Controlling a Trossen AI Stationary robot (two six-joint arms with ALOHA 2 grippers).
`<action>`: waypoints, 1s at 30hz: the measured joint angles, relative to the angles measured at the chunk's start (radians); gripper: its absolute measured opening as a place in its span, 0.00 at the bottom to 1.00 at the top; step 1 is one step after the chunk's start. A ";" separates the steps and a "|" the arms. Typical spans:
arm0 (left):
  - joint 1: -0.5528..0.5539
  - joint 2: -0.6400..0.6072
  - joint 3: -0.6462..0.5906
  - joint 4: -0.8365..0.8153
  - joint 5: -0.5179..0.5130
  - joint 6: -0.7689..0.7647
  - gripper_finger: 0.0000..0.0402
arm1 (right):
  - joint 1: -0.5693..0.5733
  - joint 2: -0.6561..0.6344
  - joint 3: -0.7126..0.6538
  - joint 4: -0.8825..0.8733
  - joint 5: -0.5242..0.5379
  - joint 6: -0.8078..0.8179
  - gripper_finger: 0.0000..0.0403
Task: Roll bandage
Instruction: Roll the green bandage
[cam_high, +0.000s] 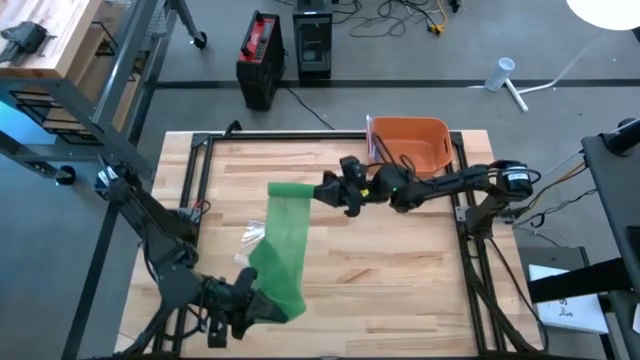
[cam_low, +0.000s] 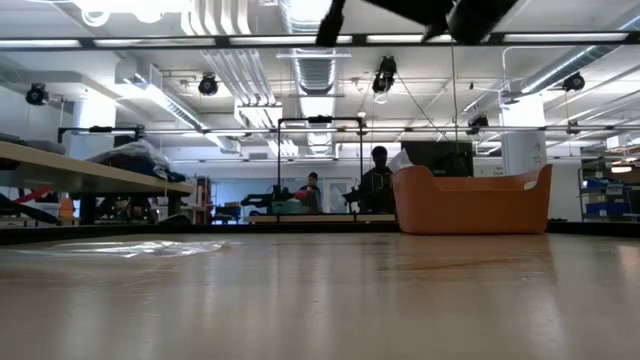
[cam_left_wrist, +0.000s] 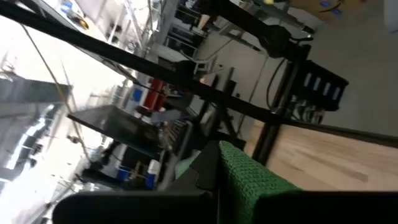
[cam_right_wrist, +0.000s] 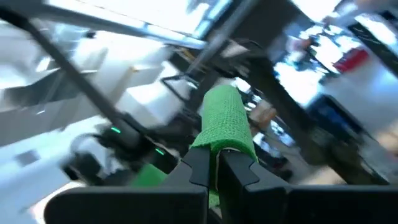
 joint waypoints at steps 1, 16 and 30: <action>0.000 0.007 -0.002 -0.003 0.000 -0.016 0.00 | -0.001 -0.009 0.024 -0.028 -0.013 -0.025 0.01; -0.004 0.032 -0.013 -0.062 0.024 -0.227 0.00 | 0.007 -0.027 0.289 -0.444 -0.069 -0.277 0.01; -0.002 -0.013 -0.016 -0.177 -0.120 -0.279 0.00 | 0.078 -0.064 0.284 -0.852 -0.302 -0.274 0.01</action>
